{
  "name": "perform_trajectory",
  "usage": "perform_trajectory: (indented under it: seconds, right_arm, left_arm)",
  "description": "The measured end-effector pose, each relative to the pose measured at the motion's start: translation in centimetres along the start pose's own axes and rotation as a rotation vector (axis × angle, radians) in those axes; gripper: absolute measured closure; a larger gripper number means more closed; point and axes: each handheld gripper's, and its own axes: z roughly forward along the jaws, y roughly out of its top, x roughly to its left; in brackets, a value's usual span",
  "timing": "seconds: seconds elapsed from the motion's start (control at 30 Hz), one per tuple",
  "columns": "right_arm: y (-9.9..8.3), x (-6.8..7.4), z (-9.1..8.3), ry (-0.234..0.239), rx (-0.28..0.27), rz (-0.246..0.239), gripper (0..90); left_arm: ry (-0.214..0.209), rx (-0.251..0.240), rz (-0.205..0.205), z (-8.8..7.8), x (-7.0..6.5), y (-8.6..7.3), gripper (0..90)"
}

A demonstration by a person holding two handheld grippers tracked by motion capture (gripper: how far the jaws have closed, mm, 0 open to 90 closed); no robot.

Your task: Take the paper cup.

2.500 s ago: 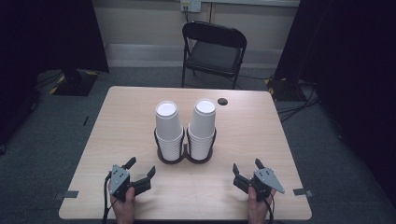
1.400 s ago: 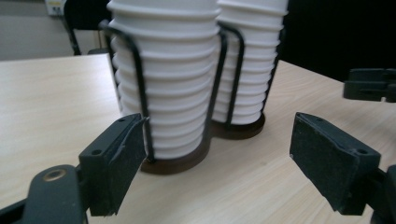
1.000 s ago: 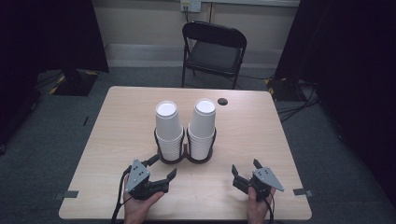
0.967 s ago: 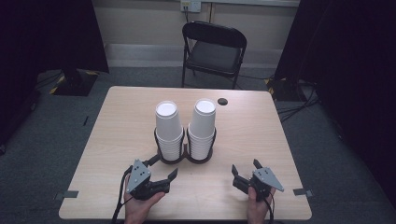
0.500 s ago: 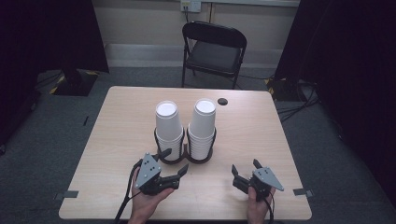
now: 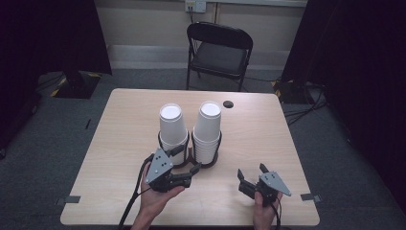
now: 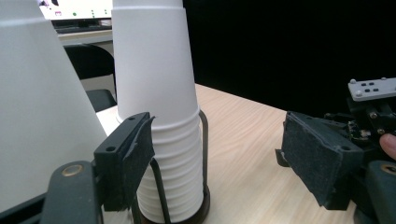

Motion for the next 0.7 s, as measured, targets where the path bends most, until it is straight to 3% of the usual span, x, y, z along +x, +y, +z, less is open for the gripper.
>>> perform_trajectory:
  seconds: [0.5,0.7]
  right_arm:
    - [-0.1,0.0,-0.1,0.014,-0.013,-0.002,13.7]
    - [-0.1,0.0,-0.2,0.015,-0.016,-0.001,13.7]
  left_arm:
    - [-0.014,-0.002,0.051,2.0,0.0,3.5,24.0]
    - [-0.026,0.007,0.04,2.8,0.4,4.5,23.9]
